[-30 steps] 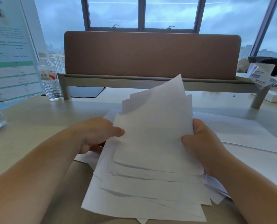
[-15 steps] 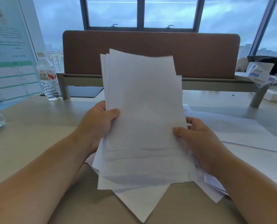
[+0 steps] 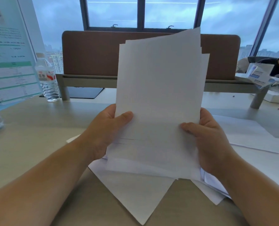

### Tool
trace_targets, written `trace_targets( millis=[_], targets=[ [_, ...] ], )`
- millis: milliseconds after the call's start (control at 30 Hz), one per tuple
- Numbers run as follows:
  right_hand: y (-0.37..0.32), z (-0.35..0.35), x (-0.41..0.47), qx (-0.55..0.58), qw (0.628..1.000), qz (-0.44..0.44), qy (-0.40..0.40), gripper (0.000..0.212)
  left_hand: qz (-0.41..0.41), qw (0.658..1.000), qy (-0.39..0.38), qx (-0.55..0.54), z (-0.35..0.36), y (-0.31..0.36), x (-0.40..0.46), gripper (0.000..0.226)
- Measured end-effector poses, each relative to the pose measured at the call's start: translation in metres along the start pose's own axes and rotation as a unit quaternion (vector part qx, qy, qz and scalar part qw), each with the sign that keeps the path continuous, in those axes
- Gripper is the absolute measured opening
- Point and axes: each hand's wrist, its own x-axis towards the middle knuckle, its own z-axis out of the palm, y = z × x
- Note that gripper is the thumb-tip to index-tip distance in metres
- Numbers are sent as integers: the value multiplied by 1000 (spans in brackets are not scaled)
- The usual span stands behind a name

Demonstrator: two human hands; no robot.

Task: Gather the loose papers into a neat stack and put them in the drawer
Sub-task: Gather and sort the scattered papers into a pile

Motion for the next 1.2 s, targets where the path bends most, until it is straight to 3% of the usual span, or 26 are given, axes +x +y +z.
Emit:
trace_targets(
  millis=[100,267,467,600,700,767,833,900,1000,1067,1133,1200],
  targets=[
    [2,1,1,8,1000,6,-19,30,30,999,19,-1,-2,0,1,18],
    [10,4,2,-101,995,-3,19,21,24,998,-29,60,0,-4,-1,22],
    [3,-9,10,-153,984,12,92,22,95,986,3,135,-7,2,-1,20],
    [6,-3,6,-93,988,105,62,14,79,985,10,154,-4,3,-3,20],
    [8,-2,6,-108,989,86,57,21,69,980,10,187,-2,1,-5,19],
    [8,-4,7,-87,991,83,54,26,57,989,3,139,-2,3,-5,19],
    [7,-3,7,-62,992,96,59,20,29,996,-9,79,-1,6,-7,19],
    [6,-3,7,-92,989,82,77,15,29,992,16,118,-2,7,-4,15],
    [-2,-7,8,-88,986,44,136,17,55,935,94,338,-14,6,5,17],
    [-10,-13,7,-39,983,48,176,20,25,847,93,522,-24,9,7,16],
    [-13,-19,8,3,978,66,198,23,-69,765,47,639,-28,11,1,45],
    [-12,-20,7,21,976,84,201,21,-132,725,4,676,-29,12,-2,86]
  ],
)
